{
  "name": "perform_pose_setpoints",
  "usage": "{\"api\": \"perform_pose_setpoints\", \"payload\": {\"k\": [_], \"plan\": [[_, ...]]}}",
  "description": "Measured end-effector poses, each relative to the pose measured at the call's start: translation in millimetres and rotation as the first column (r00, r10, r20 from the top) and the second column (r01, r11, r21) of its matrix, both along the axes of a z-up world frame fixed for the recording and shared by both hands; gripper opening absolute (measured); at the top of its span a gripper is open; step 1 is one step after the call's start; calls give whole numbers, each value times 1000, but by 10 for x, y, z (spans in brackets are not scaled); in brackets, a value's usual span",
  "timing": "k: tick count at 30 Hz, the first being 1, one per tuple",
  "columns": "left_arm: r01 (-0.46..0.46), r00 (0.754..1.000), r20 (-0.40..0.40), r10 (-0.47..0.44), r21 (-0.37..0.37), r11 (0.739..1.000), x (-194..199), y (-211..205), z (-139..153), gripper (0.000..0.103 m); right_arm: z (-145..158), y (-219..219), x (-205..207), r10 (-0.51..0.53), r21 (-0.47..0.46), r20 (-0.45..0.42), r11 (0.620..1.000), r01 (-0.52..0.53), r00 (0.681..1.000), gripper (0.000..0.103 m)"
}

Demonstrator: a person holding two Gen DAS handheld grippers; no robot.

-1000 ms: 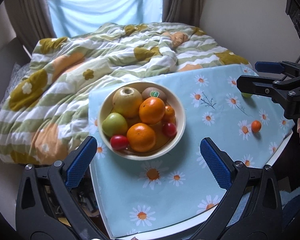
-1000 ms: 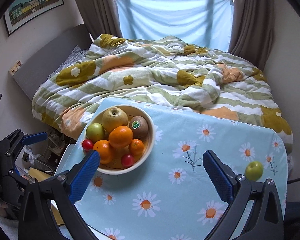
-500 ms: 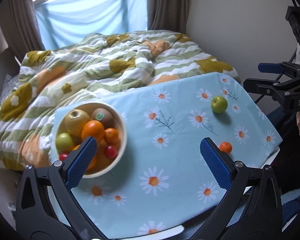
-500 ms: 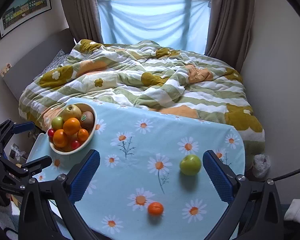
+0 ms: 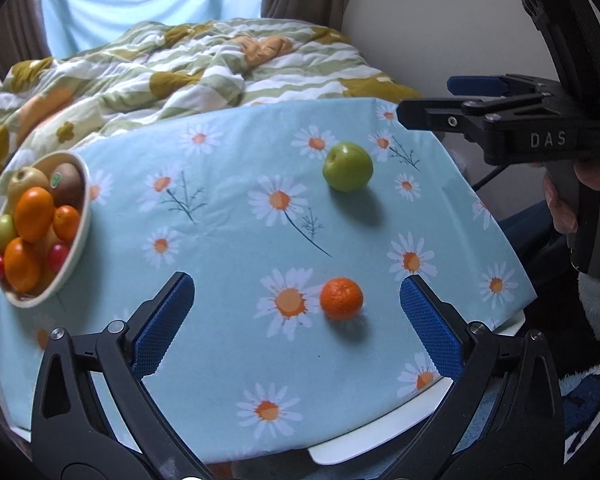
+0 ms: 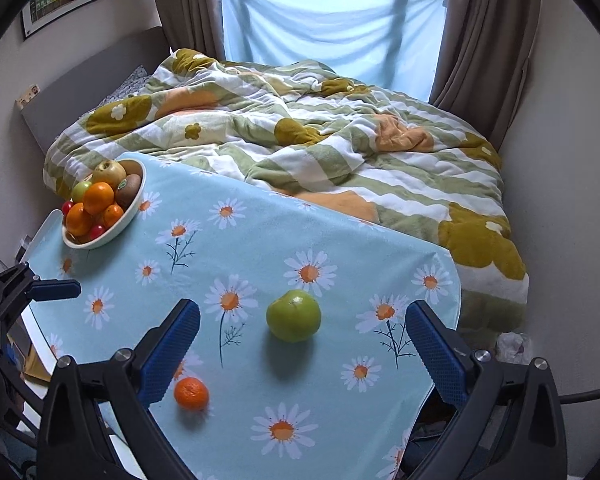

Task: Organize fruits
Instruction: 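Move both tools toward the last tangerine and green apple, then grasp the tangerine with the left tool while the right tool grasps the green apple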

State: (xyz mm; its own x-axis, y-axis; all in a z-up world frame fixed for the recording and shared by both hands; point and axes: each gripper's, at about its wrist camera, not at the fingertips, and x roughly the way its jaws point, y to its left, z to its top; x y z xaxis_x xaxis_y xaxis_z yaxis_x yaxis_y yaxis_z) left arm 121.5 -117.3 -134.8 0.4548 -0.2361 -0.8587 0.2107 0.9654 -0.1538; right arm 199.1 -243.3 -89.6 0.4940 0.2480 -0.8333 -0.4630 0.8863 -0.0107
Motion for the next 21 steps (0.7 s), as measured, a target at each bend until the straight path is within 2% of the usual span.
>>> {"api": "perform_pose_setpoints", "payload": {"k": [2, 5, 8, 16, 17, 18, 19, 21], "plan": [[3, 1000, -26, -3, -2, 1000, 7, -112, -140, 103, -108, -50, 45, 8, 2, -17, 1000, -8, 1000, 103], [19, 997, -71, -19, 12, 1000, 24, -257, -361, 91, -259, -108, 94, 17, 12, -43, 1000, -16, 999, 103], [27, 995, -97, -26, 13, 1000, 32, -364, -535, 84, -382, -149, 133, 27, 16, -58, 1000, -26, 998, 103], [26, 999, -45, -22, 88, 996, -8, -492, -749, 67, -676, -208, 210, 46, 18, -96, 999, -44, 994, 103], [34, 998, -48, -30, 91, 995, -3, -511, -776, 62, -698, -205, 220, 46, 19, -98, 999, -45, 994, 103], [39, 998, -52, -34, 93, 995, -4, -528, -800, 52, -721, -202, 227, 47, 22, -102, 999, -45, 994, 103], [38, 999, -42, -34, 105, 994, -14, -546, -804, 52, -742, -202, 240, 50, 26, -106, 999, -47, 993, 103], [46, 999, -34, -42, 113, 993, -16, -590, -794, 43, -778, -194, 257, 58, 31, -111, 998, -54, 992, 103]]}}
